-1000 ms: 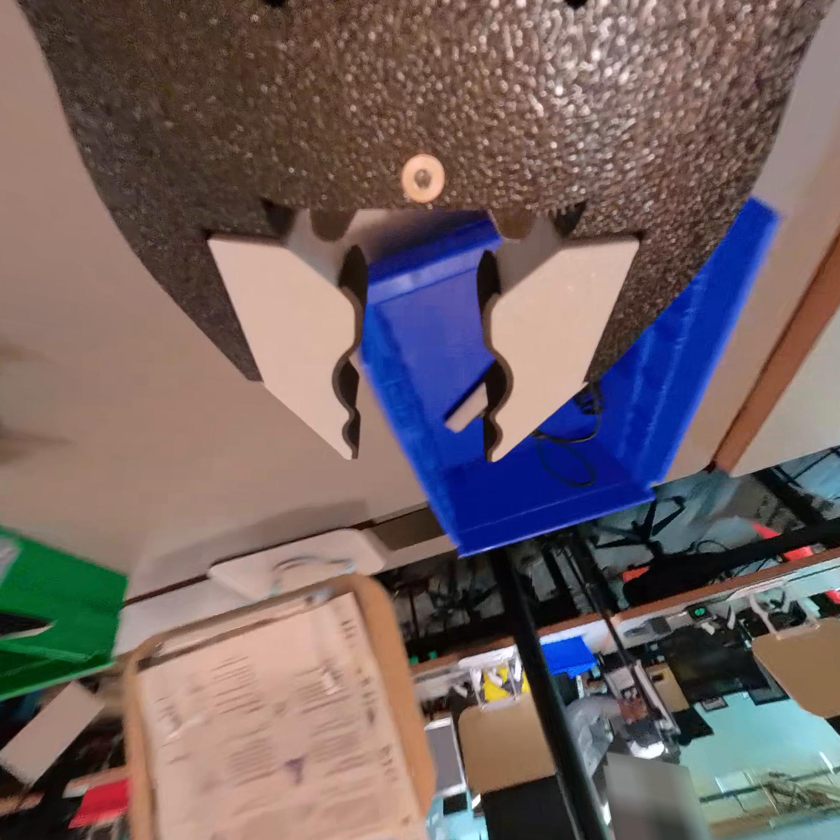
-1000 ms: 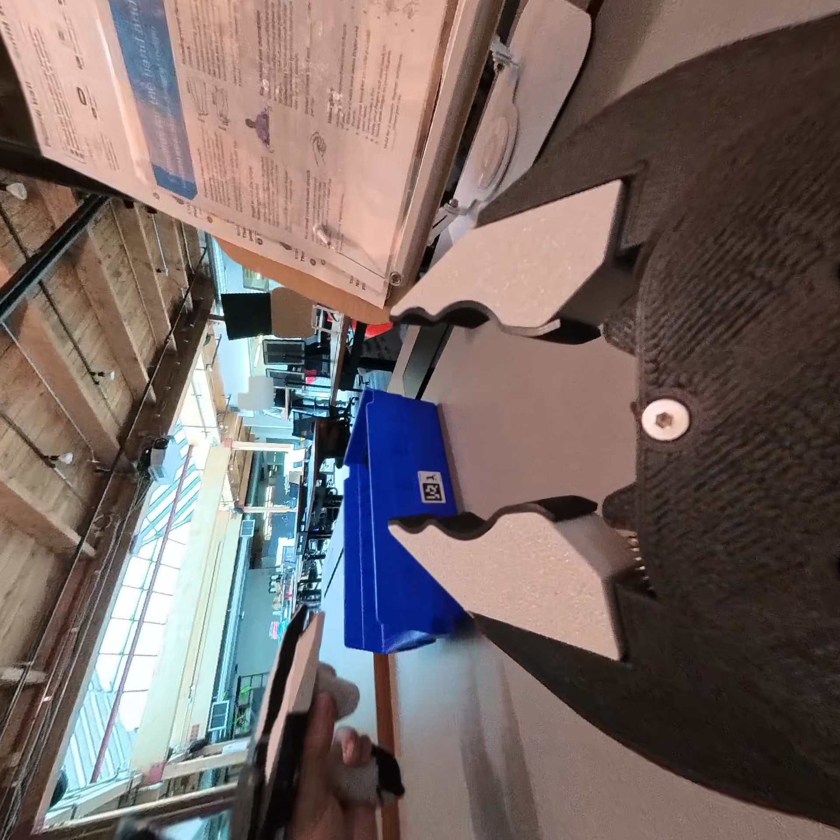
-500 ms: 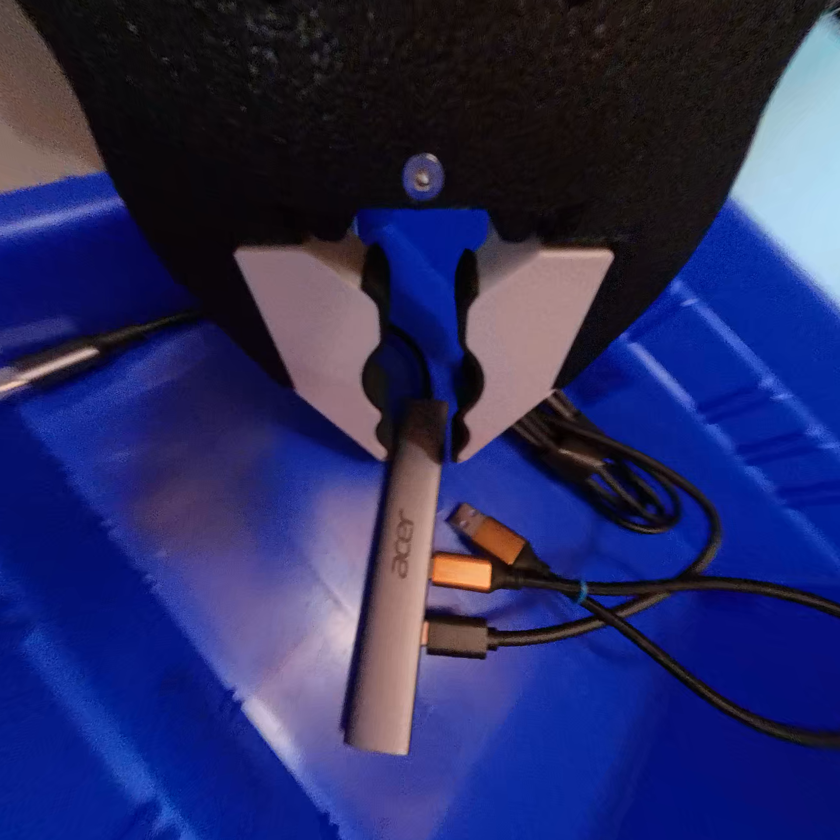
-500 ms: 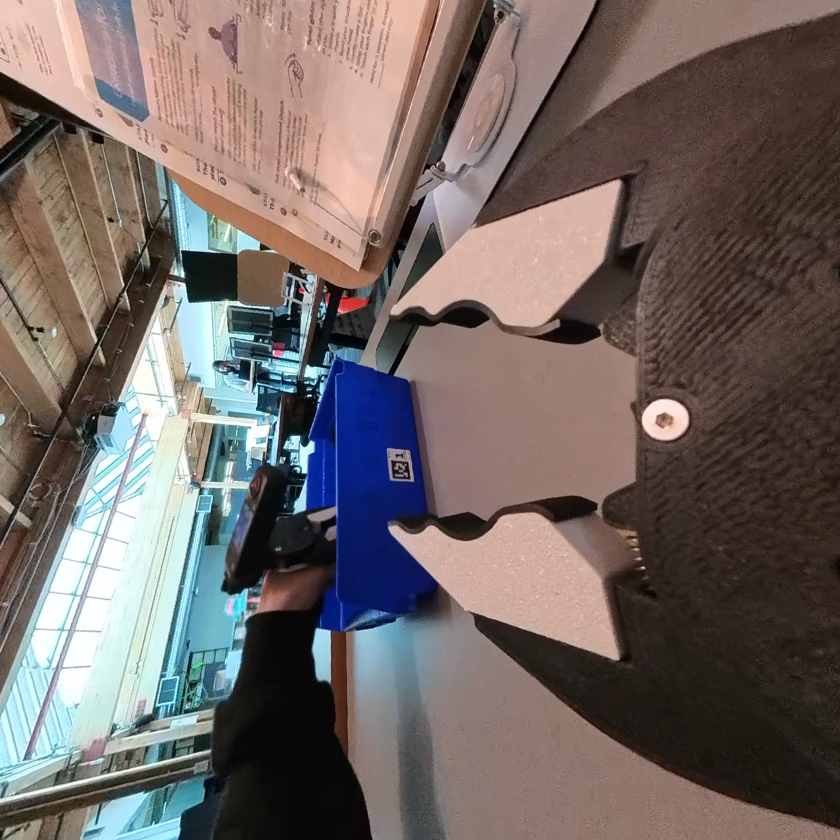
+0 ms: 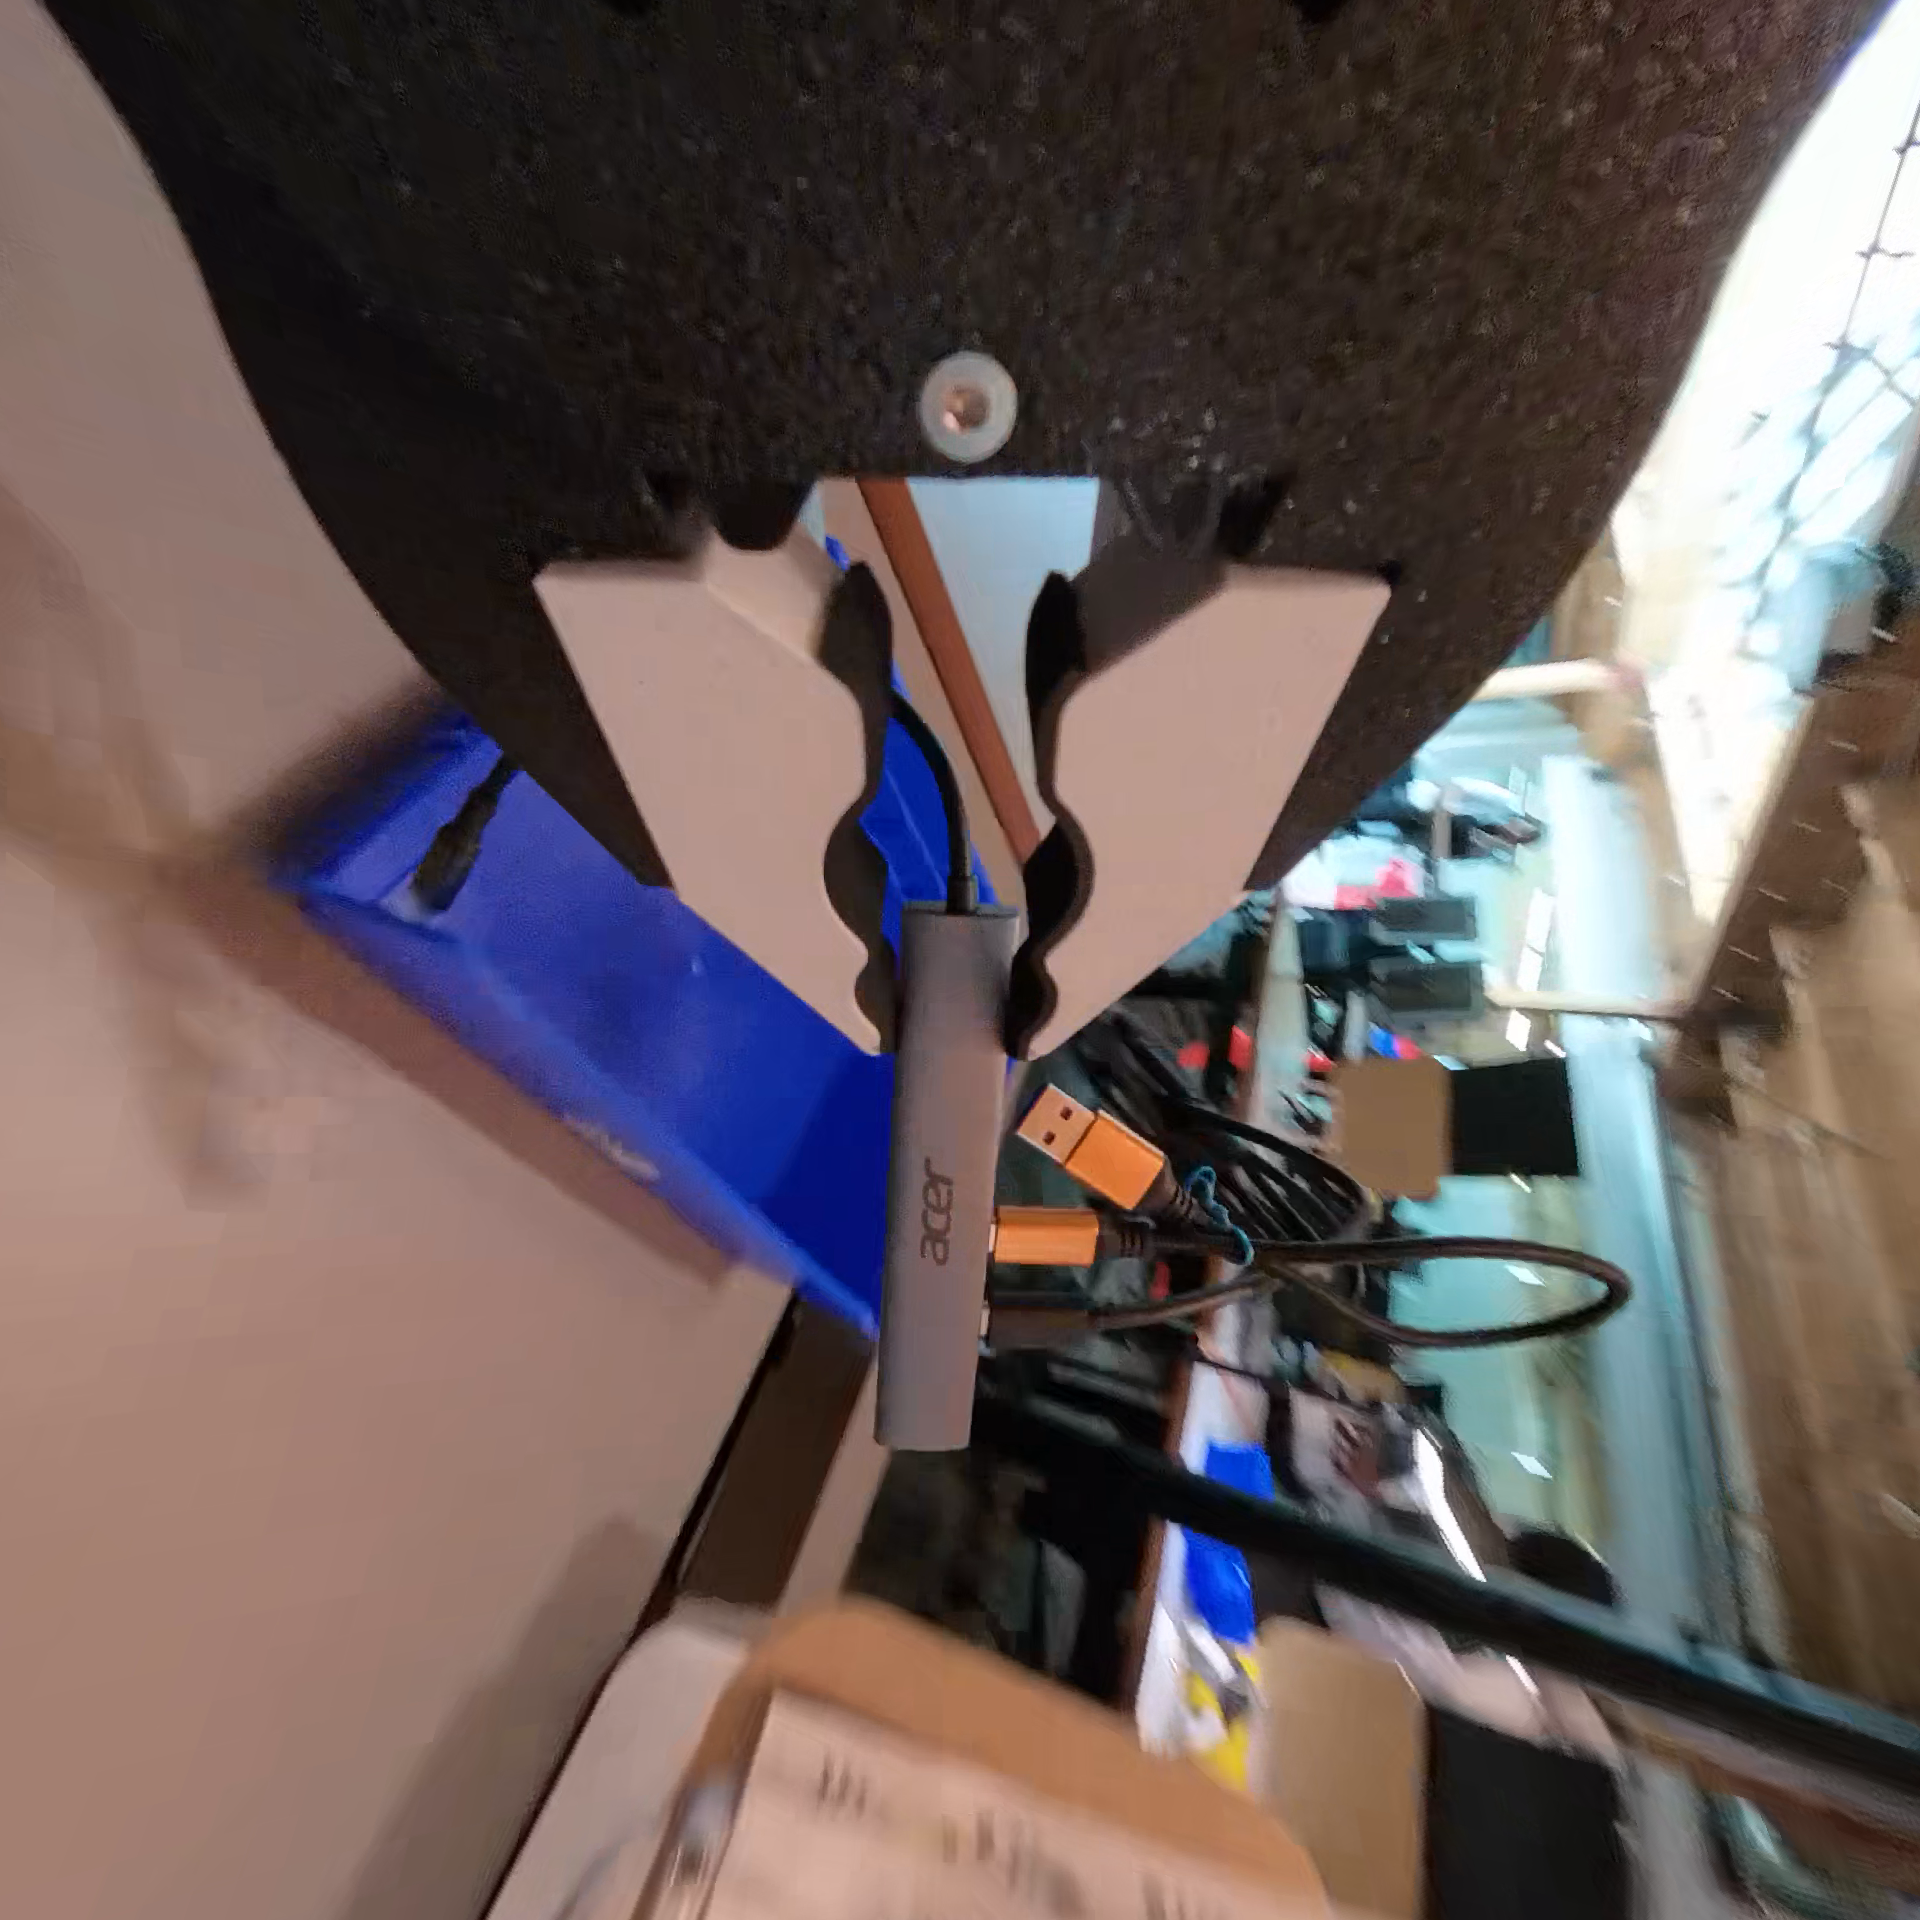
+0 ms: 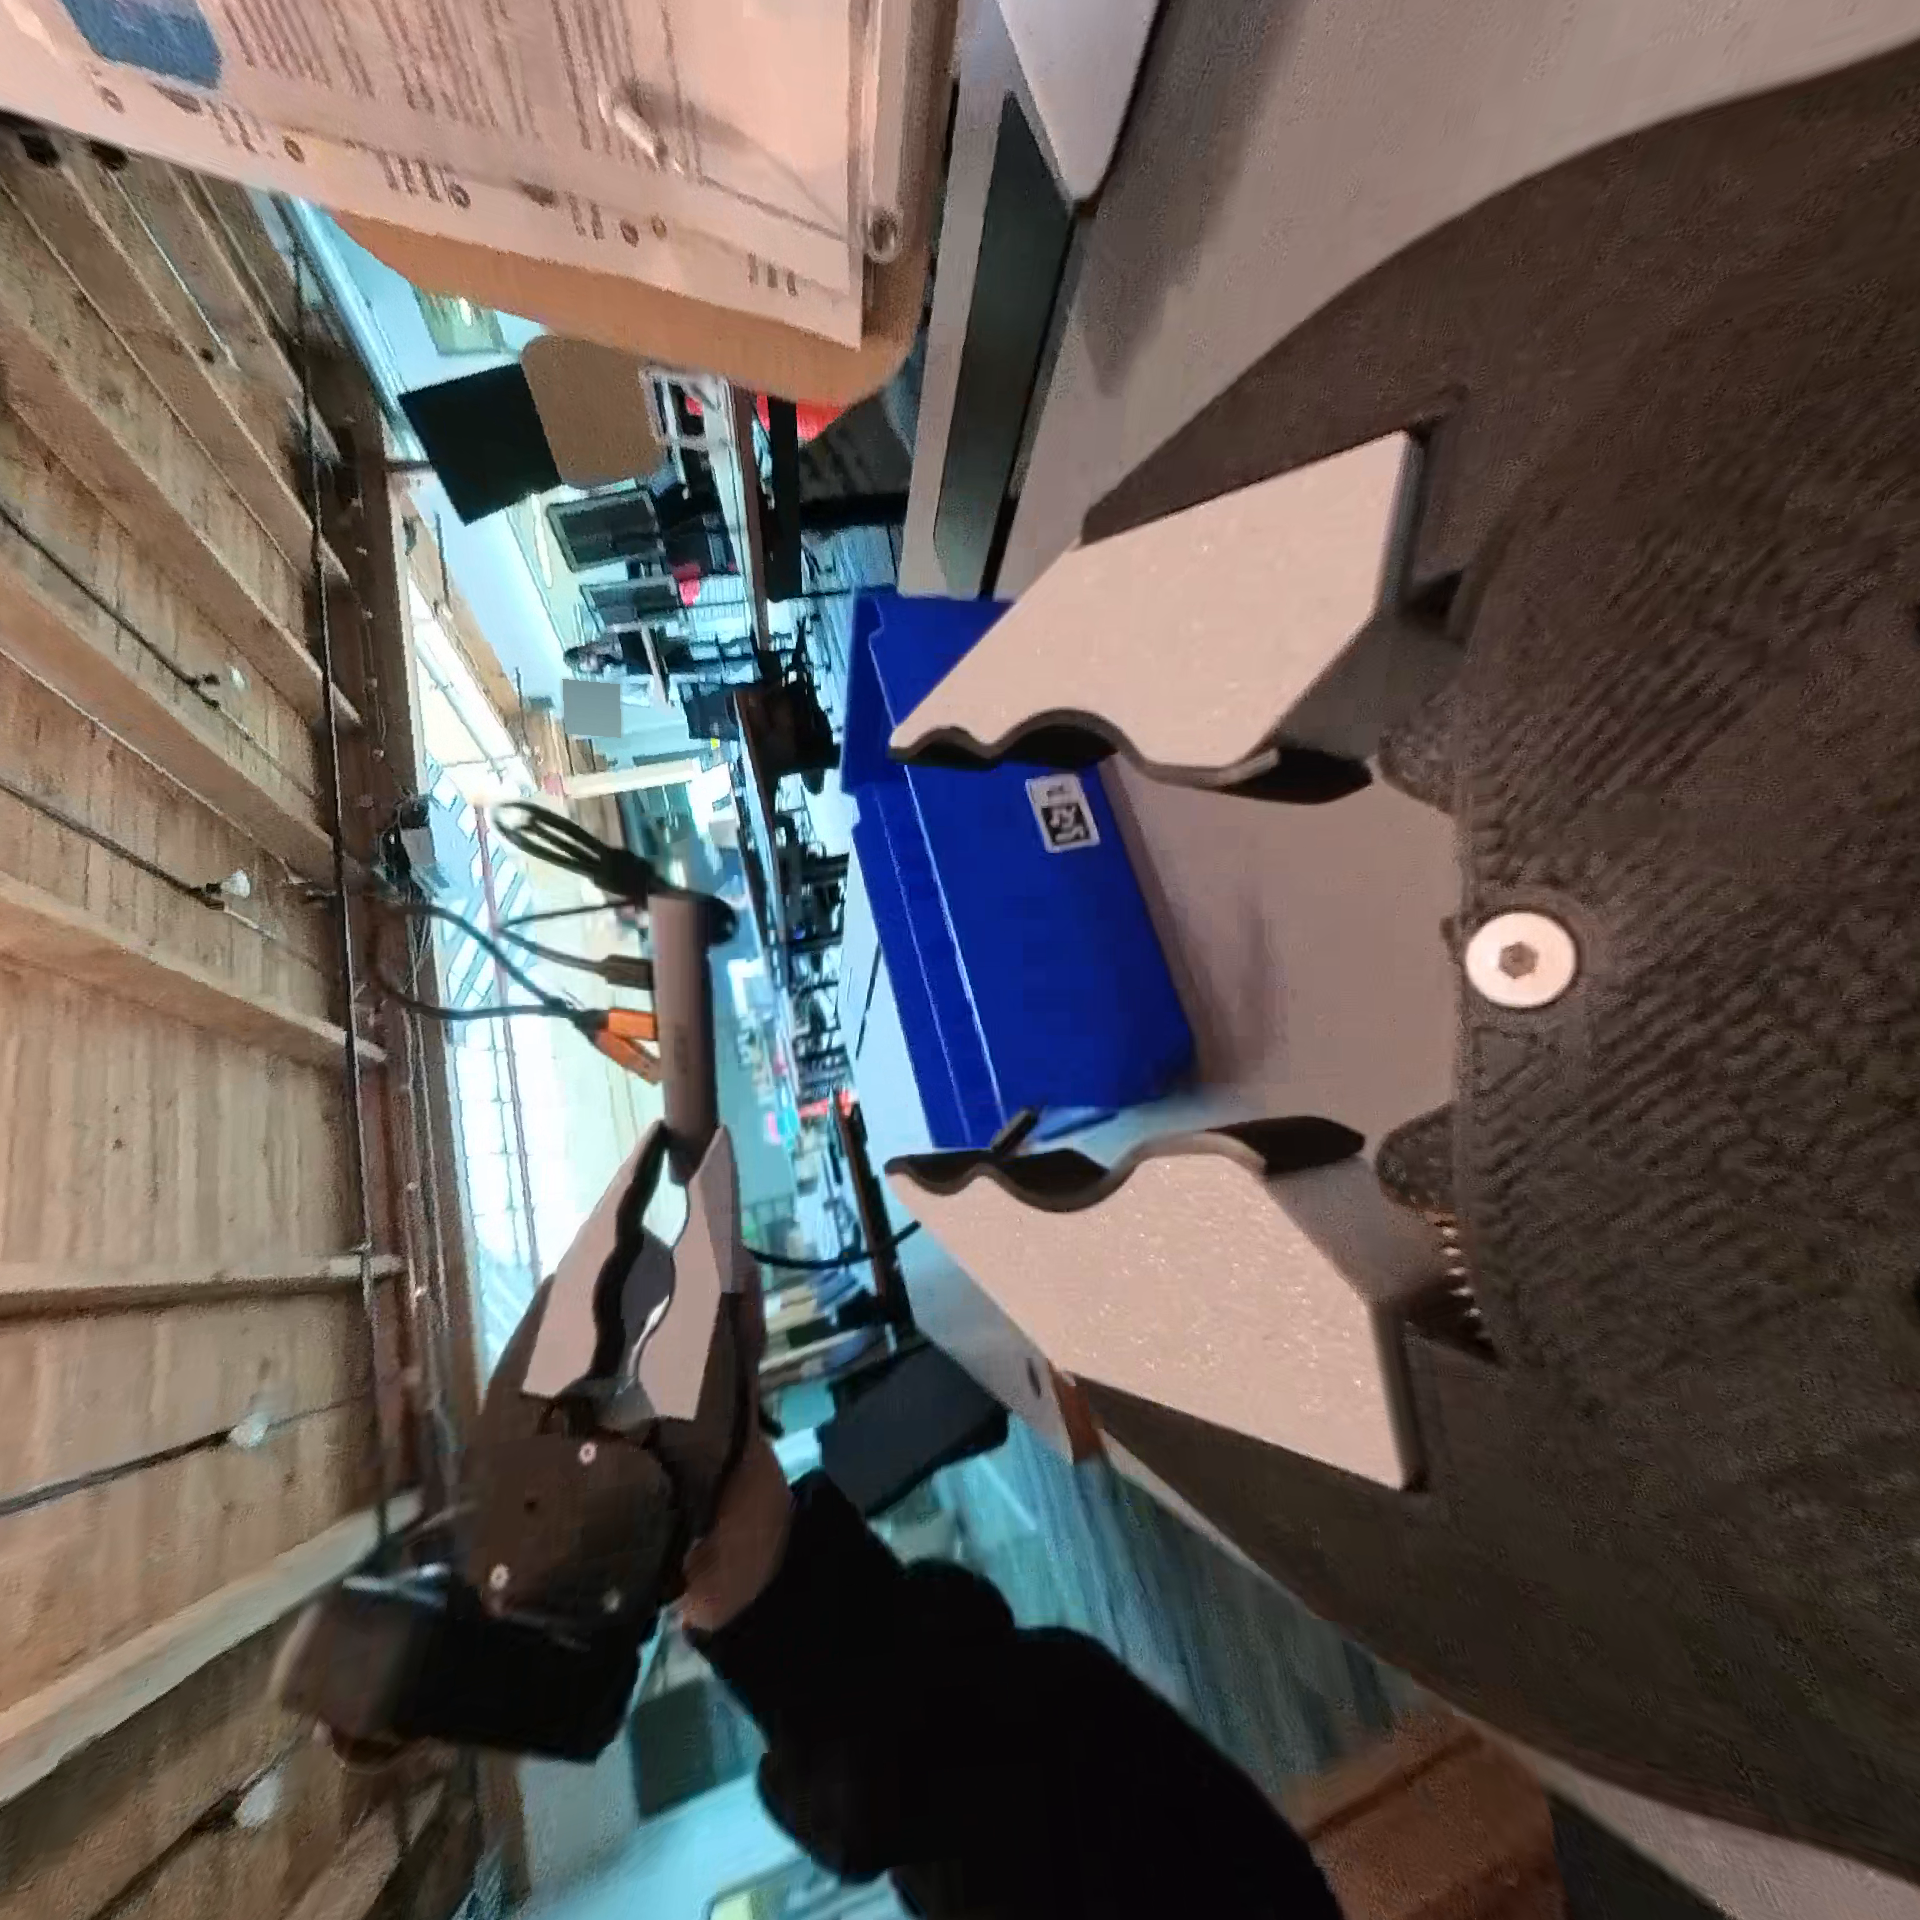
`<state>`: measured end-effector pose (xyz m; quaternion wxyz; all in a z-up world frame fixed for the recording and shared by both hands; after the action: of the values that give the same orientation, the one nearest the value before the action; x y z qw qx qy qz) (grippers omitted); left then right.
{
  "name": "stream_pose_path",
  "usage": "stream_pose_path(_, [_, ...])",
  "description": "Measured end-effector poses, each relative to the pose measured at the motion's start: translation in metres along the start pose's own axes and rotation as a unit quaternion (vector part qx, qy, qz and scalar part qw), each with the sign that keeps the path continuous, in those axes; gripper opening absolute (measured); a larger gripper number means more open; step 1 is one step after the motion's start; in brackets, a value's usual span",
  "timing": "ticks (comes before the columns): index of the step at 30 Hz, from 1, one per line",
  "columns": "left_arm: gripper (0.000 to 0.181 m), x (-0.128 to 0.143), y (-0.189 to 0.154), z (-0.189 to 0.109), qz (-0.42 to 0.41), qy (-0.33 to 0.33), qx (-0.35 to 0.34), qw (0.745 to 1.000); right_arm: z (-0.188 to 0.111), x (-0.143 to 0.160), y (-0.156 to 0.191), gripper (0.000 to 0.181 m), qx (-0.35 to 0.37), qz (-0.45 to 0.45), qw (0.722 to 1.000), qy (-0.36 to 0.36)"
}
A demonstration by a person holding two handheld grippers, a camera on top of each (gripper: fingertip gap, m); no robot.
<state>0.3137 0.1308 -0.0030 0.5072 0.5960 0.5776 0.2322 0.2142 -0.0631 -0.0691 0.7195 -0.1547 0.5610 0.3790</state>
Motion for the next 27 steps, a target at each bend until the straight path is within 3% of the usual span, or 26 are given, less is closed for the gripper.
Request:
stream_pose_path(1, [0.019,-0.018,-0.003,-0.016,0.016,-0.024,-0.012,1.0,0.001,-0.002,0.006,0.073,-0.021,0.024,0.999,-0.007])
stream_pose_path(4, [0.019,-0.071,-0.028,-0.054,0.048,-0.112,-0.013,0.992,-0.001,-0.015,0.016,0.074,-0.073,0.104,0.991,-0.039])
stream_pose_path(7, [0.019,-0.111,-0.068,-0.073,0.081,-0.192,0.034,0.977,-0.01,-0.027,0.021,0.07,-0.128,0.153,0.978,-0.059])
stream_pose_path(10, [0.019,-0.128,-0.099,-0.076,0.118,-0.234,0.094,0.96,-0.023,-0.035,0.031,0.039,-0.195,0.169,0.964,-0.062])
stream_pose_path(12, [0.019,-0.133,-0.11,-0.075,0.138,-0.262,0.122,0.947,-0.027,-0.031,0.035,0.009,-0.221,0.163,0.961,-0.033])
stream_pose_path(16, [0.02,-0.127,-0.112,-0.063,0.16,-0.272,0.128,0.94,-0.03,-0.018,0.034,0.007,-0.222,0.129,0.966,0.029])
stream_pose_path(21, [0.024,-0.122,-0.106,-0.05,0.146,-0.281,0.106,0.942,-0.027,-0.017,0.035,0.006,-0.215,0.101,0.971,0.017])
stream_pose_path(24, [0.028,-0.122,-0.102,-0.049,0.08,-0.299,0.138,0.941,-0.029,-0.022,0.035,0.006,-0.207,0.032,0.978,-0.003])
stream_pose_path(27, [0.049,-0.116,-0.093,-0.047,-0.048,-0.292,0.211,0.932,-0.032,-0.028,0.038,0.006,-0.192,-0.066,0.979,-0.013])
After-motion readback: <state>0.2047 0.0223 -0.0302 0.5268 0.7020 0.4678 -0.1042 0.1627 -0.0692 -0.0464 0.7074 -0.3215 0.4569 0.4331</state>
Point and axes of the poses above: each gripper's, where its closed fingertips meet, z out along the fingers, x out of its underside, y = z × x across the jaws, the point moved 2 cm from there along -z, back along the fingers, and after that the axes turned 1 degree about -x, right-handed, at the moved point
